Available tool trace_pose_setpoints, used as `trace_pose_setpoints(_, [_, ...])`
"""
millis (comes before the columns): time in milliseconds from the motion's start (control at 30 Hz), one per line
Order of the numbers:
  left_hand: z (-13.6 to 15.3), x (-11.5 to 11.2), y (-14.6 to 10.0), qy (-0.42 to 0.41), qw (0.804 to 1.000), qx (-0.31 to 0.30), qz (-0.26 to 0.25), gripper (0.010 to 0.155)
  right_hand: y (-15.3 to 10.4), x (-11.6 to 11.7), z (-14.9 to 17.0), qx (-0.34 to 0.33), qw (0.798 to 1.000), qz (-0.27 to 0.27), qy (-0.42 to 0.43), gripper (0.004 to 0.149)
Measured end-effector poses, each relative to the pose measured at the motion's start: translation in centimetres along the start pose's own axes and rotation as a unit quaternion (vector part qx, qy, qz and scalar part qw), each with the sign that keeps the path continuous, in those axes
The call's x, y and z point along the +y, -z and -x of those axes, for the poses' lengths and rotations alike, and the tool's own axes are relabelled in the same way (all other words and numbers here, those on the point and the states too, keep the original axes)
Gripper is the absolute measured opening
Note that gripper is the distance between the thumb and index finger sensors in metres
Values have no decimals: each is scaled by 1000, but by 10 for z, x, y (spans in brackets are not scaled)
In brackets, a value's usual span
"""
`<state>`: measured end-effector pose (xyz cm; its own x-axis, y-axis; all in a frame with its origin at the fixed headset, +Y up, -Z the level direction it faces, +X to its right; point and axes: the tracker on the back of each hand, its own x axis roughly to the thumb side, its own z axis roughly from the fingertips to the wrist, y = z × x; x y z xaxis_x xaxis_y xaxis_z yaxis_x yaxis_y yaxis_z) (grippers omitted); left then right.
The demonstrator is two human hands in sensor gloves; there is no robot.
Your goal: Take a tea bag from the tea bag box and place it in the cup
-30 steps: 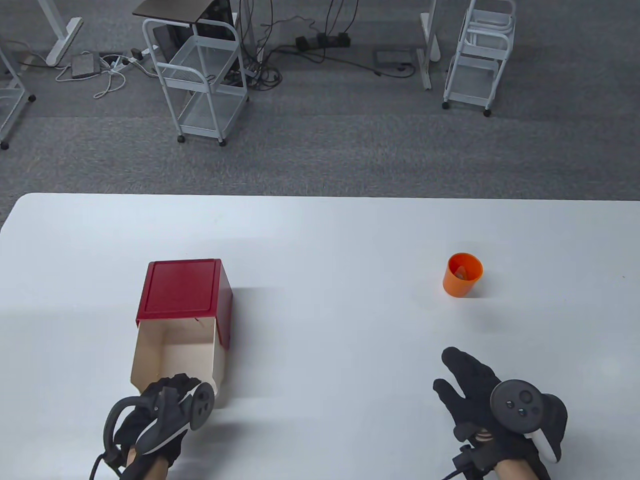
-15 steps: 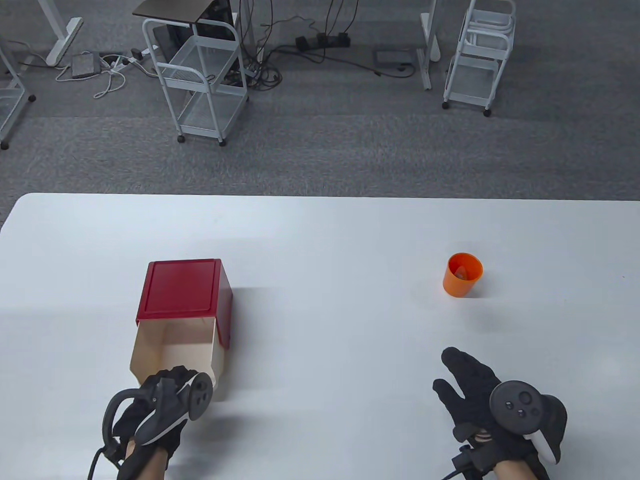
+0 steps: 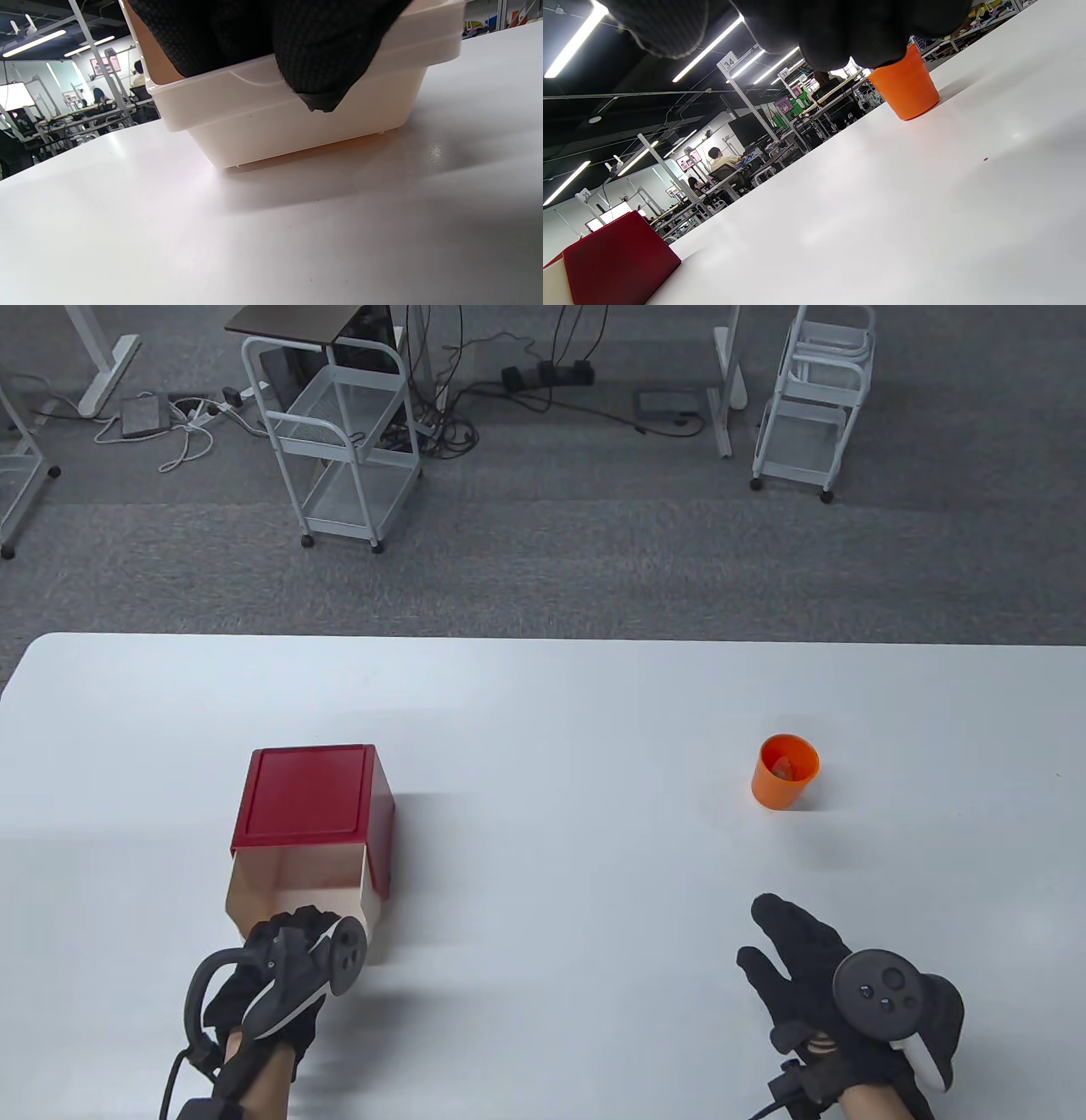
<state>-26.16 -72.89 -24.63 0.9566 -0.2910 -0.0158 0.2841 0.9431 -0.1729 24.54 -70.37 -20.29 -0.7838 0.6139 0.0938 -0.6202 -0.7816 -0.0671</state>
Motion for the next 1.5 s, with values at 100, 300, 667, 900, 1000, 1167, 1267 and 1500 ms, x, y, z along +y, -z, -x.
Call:
trace_pose_setpoints(100, [-1, 1, 3, -1, 1000, 6, -3, 50, 0, 0, 0, 0, 1000, 0, 0, 64])
trace_pose_setpoints(300, [-3, 4, 10, -4, 1000, 19, -12, 49, 1, 0, 0, 0, 1000, -2, -1, 64])
trace_pose_setpoints(667, [-7, 5, 20, -2, 999, 47, -21, 49, 1, 0, 0, 1, 1000, -2, -1, 64])
trace_pose_setpoints(900, [-8, 6, 28, -6, 998, 63, -28, 50, 2, 0, 0, 3, 1000, -5, -1, 64])
trace_pose_setpoints(1000, [-8, 7, 30, -8, 997, 68, -30, 50, 2, 0, 0, 3, 1000, -7, -1, 63])
trace_pose_setpoints(1167, [-9, 8, 31, -10, 996, 77, -32, 49, 2, 1, 0, 3, 1000, -8, -2, 63])
trace_pose_setpoints(1267, [-9, 9, 30, -10, 996, 81, -37, 49, 3, 1, 0, 3, 1000, -8, -2, 63])
trace_pose_setpoints(1500, [-10, 11, 29, -5, 995, 90, -43, 49, 3, 1, 0, 2, 1000, -9, -2, 63])
